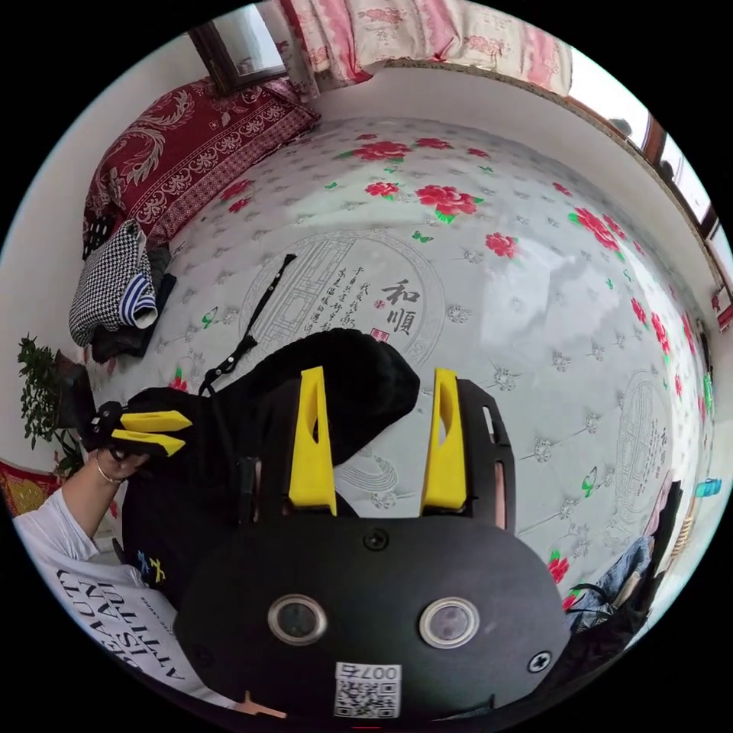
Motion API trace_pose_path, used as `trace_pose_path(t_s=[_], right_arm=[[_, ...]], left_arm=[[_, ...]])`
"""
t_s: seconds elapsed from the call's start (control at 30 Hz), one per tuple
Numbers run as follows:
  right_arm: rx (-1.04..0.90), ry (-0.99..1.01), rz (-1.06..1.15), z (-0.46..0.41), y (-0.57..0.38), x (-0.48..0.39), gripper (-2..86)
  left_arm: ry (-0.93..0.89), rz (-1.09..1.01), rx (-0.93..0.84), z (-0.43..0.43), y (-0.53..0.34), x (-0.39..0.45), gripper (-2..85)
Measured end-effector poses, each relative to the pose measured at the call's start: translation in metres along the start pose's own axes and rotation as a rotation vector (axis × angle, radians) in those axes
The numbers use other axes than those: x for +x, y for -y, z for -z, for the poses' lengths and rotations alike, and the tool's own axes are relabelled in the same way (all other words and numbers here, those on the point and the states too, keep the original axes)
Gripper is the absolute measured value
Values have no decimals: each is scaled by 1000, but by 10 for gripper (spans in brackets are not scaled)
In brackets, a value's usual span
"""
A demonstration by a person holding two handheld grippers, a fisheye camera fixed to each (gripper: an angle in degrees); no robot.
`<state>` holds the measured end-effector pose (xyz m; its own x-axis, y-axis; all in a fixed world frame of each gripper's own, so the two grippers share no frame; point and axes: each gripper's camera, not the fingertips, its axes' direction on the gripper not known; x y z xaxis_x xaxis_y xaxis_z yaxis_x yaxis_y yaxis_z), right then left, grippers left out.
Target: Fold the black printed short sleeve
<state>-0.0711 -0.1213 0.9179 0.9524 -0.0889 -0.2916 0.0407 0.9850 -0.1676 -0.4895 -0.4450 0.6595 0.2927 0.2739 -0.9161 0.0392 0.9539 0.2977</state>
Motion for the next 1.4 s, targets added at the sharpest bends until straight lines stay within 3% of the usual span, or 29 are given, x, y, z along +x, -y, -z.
trace_pose_path(t_s=[0.13,0.3,0.4,0.53,0.77,0.97,1.17,1.3,1.4], right_arm=[[-72,5,-35,-28,12,1,94],[127,22,-18,30,-19,-3,76],[181,107,-56,74,-65,2,80],[247,276,-87,121,-204,-10,84],[-32,236,-200,151,-490,-74,92],[-134,291,-383,200,-676,-88,107],[-214,294,-470,219,-793,-99,113],[-264,356,-521,220,-824,-104,113],[-243,362,-515,227,-830,-111,111]], left_arm=[[82,11,36,33,-50,31,76],[309,70,-15,79,-148,79,70],[354,168,-47,102,-200,96,69],[384,318,-104,122,-255,116,71],[345,448,-149,153,-339,178,85],[395,522,-180,179,-416,226,101],[442,569,-144,205,-477,266,111],[507,638,8,246,-491,288,108],[566,611,-44,253,-496,290,111]])
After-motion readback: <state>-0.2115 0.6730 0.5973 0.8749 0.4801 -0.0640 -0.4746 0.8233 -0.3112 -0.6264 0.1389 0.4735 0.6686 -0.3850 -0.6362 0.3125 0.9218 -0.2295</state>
